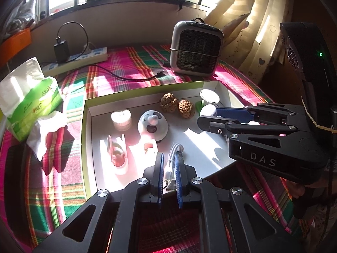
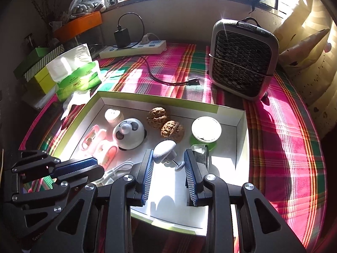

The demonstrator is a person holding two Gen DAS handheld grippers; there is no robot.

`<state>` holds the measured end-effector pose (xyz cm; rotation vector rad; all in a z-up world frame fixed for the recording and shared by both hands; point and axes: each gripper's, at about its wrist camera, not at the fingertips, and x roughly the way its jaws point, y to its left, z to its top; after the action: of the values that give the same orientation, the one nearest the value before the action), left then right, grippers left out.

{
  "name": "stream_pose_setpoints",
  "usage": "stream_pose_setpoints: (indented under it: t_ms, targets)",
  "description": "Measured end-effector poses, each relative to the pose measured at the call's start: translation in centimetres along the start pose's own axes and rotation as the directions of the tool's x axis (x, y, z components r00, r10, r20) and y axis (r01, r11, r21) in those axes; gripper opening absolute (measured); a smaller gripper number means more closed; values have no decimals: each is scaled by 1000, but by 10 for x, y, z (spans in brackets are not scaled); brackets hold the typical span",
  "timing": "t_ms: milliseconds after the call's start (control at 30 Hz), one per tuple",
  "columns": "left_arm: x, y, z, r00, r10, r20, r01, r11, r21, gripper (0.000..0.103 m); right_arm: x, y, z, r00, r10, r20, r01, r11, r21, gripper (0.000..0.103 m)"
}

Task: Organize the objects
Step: 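Carry the white cable with the left tool while the right tool carries the white object into the box, then lower and open the left tool on the cable while the right tool releases the white object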

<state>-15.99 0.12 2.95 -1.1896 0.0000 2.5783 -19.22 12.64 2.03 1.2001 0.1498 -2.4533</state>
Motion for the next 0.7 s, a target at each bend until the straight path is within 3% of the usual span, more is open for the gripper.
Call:
stream_pose_setpoints:
  t_ms: [700]
  targets:
    - [1,2,2,1000,-2,-6,1,1000,-26,9,20,7,0,999,4,-41,-5,1000,-23,31]
